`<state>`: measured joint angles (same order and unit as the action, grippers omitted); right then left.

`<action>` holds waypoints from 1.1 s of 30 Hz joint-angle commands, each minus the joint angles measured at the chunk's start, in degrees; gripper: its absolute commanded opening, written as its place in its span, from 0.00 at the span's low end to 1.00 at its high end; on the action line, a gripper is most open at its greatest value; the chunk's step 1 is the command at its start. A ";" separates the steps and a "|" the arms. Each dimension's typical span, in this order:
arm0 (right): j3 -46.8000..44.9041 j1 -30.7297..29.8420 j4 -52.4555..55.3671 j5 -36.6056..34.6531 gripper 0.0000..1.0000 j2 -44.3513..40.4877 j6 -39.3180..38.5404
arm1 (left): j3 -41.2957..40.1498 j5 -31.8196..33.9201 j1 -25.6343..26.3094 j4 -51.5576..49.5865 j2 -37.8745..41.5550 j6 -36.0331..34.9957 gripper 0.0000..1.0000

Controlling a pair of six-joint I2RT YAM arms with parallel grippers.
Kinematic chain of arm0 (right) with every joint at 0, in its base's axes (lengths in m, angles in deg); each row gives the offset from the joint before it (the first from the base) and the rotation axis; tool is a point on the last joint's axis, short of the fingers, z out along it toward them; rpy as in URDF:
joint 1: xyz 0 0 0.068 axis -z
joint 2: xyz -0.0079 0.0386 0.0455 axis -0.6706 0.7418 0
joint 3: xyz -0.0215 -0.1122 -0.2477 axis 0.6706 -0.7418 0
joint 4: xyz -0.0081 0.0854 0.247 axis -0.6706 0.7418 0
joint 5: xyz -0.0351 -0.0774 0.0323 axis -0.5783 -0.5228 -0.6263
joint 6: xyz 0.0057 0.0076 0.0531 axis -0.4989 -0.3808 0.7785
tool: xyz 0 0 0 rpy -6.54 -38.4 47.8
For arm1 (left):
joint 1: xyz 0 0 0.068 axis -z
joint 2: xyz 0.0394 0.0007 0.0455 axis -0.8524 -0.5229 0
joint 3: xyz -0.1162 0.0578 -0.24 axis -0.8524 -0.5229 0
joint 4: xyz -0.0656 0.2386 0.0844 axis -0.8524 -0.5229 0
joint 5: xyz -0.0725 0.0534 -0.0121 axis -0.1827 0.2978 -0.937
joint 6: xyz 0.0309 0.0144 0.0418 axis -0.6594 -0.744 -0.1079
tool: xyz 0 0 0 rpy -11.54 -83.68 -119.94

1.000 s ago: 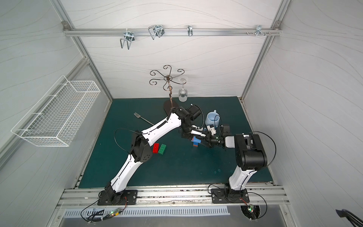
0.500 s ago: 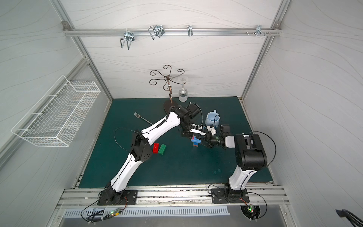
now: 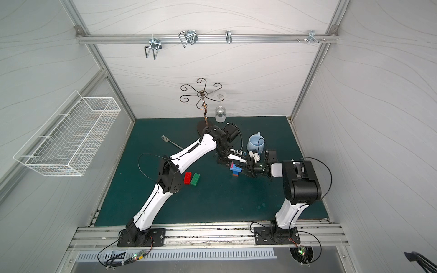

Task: Assemble a spoon with lego
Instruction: Assemble the lego brick with the lego brick.

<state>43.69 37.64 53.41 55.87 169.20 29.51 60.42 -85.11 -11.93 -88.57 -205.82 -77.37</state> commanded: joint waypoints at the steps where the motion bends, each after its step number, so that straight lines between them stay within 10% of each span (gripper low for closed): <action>1: 0.26 -0.90 3.38 -3.05 0.61 2.26 -1.28 | 1.88 0.01 -0.13 -2.08 -2.35 -2.70 0.00; 33: 2.66 -2.90 4.79 -3.39 0.60 4.06 -2.69 | 4.64 2.30 -0.46 -7.43 -2.54 7.94 0.00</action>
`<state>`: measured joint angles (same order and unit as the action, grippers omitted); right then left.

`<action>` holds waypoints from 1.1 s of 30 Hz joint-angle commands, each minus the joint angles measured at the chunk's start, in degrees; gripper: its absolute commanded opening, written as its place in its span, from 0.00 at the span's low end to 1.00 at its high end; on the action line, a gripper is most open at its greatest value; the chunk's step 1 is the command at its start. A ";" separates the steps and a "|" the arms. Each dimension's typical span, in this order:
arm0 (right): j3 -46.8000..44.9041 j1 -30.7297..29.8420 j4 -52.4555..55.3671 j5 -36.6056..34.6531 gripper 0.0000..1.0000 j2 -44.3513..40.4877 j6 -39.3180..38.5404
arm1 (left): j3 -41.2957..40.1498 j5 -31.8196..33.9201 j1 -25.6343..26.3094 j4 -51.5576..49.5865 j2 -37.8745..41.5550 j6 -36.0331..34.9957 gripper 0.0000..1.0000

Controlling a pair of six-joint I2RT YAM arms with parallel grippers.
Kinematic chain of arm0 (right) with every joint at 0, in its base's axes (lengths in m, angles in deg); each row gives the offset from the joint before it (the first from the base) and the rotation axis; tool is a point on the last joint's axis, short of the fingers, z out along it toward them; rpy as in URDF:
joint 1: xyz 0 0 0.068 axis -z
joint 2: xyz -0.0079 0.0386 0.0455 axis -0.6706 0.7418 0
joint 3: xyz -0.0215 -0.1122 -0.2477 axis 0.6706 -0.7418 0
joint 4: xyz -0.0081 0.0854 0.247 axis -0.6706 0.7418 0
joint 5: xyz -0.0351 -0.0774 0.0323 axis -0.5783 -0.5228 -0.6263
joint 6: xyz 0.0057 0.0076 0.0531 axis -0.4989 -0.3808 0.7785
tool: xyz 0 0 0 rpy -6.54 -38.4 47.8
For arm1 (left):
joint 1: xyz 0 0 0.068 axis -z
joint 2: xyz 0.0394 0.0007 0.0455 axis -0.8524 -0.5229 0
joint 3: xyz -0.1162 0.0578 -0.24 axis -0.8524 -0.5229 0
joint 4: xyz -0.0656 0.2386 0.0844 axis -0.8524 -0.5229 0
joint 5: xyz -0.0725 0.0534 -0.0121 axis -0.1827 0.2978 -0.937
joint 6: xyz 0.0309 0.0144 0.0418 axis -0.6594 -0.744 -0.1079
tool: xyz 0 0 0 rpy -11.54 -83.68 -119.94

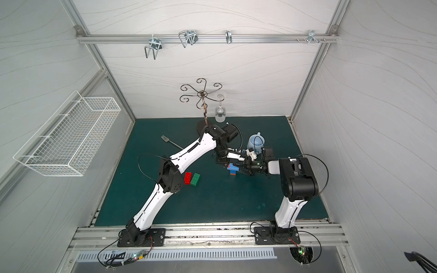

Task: Assemble a spoon with lego
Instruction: Assemble the lego brick with the lego brick.

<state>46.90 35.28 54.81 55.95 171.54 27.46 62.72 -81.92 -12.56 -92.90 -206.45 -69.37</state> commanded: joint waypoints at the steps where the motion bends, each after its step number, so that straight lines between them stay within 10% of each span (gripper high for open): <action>1: -0.57 -0.54 3.37 -3.48 0.60 1.81 -0.64 | 2.30 -1.51 0.31 -3.16 -1.76 -0.72 0.00; 33: 0.03 -0.72 3.39 -2.92 0.59 3.17 -0.87 | 3.34 -0.38 0.62 -2.71 -4.27 -2.66 0.00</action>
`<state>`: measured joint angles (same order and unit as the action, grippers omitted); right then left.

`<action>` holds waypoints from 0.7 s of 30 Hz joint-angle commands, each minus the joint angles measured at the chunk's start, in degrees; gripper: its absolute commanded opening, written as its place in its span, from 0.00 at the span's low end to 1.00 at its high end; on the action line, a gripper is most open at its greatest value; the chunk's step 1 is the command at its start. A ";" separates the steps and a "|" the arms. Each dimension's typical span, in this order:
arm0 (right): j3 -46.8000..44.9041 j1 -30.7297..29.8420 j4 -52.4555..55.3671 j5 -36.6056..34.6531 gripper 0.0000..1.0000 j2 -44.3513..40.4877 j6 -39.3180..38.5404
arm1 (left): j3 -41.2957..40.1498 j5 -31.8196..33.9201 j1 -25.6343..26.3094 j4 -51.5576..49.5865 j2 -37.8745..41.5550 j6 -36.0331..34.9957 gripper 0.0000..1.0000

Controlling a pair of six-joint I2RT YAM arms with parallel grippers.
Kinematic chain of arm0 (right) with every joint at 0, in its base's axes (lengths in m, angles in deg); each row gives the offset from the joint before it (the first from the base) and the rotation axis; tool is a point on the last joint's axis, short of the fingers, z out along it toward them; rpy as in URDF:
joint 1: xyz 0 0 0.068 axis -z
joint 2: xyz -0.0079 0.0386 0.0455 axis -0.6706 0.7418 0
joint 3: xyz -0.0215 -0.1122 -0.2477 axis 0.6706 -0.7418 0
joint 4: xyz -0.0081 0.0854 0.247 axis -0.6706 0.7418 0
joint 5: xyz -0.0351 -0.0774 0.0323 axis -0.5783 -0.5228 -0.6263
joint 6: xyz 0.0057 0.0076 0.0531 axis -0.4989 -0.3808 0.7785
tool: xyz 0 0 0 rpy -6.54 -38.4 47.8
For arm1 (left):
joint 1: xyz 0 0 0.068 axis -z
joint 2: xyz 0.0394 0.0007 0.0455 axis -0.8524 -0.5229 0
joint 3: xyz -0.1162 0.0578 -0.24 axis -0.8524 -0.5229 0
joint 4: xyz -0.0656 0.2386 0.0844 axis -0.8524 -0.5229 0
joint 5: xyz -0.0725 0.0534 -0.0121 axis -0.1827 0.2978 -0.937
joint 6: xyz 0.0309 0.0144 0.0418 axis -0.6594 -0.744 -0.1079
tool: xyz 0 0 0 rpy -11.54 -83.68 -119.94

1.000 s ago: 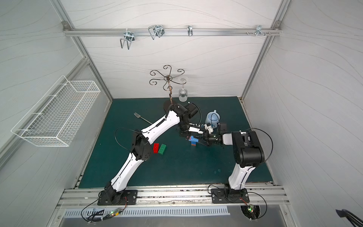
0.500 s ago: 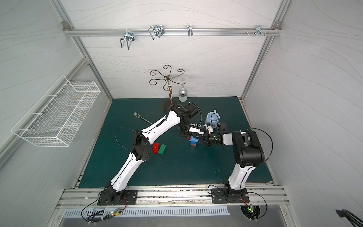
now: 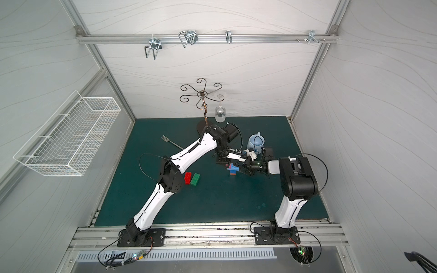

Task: Assemble a spoon with lego
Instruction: Assemble the lego brick with the lego brick.

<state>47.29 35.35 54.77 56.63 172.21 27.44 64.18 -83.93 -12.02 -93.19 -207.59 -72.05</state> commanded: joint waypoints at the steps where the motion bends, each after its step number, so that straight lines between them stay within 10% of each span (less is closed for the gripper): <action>1: -0.31 -0.77 3.45 -3.57 0.59 2.59 -0.81 | 2.16 1.81 0.09 -2.75 -3.10 0.18 0.00; 21: 0.59 -1.76 5.47 -4.50 0.59 2.45 -1.82 | 2.47 -1.71 0.13 -3.62 -4.02 -2.03 0.00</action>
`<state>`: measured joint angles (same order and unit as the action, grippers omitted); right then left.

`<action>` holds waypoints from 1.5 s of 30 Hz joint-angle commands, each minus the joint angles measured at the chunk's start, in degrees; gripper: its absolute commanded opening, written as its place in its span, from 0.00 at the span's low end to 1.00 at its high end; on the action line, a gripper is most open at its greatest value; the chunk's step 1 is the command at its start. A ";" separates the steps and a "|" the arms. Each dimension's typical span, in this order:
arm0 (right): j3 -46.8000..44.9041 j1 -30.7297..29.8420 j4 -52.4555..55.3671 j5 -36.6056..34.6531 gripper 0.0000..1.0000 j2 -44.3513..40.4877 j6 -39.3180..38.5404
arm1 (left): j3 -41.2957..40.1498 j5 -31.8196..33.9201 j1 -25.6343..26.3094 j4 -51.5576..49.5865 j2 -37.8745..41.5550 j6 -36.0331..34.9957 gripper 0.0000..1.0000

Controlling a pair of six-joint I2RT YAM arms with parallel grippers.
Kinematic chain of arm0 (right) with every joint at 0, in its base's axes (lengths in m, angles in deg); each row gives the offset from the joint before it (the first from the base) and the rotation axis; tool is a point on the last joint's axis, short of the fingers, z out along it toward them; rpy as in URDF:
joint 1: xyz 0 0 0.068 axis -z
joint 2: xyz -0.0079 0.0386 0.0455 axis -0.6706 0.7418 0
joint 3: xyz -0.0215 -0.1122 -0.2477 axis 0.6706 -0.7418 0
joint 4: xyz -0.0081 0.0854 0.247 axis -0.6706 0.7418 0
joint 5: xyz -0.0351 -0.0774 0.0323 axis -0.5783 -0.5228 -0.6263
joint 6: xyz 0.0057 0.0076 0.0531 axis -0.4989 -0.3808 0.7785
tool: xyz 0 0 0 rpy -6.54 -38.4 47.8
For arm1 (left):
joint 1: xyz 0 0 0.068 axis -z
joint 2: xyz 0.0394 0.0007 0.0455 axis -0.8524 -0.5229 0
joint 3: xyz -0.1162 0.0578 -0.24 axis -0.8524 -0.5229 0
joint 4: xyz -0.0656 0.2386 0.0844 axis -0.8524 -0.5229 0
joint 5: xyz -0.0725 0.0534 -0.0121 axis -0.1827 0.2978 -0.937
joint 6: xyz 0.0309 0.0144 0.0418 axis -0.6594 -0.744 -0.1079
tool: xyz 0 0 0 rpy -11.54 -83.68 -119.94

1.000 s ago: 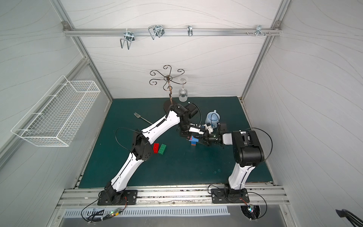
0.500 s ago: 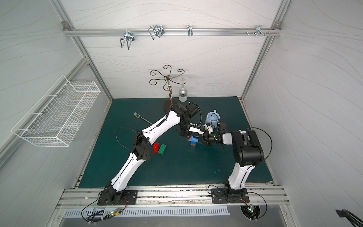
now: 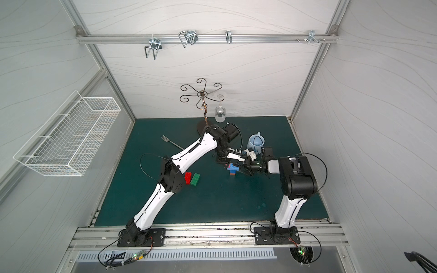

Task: Assemble a spoon with lego
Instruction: Assemble the lego brick with the lego brick.

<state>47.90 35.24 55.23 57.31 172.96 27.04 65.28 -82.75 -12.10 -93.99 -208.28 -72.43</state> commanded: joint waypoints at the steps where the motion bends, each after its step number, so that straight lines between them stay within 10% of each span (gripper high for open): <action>1: 0.15 -1.89 5.29 -5.45 0.59 1.48 -1.56 | 1.51 -3.34 0.25 -2.89 -3.47 -1.56 0.00; 21: -0.03 -2.07 5.00 -5.52 0.59 1.94 -1.16 | 1.68 5.77 1.26 -3.10 -5.36 -1.21 0.00; 45: -0.44 -1.21 4.73 -5.54 0.58 2.03 -0.96 | -0.60 -0.03 0.30 -1.96 -4.37 -3.27 0.11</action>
<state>48.52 35.00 56.63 56.98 172.93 26.56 66.96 -83.67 -12.59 -95.17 -209.62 -73.74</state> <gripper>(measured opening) 0.585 0.332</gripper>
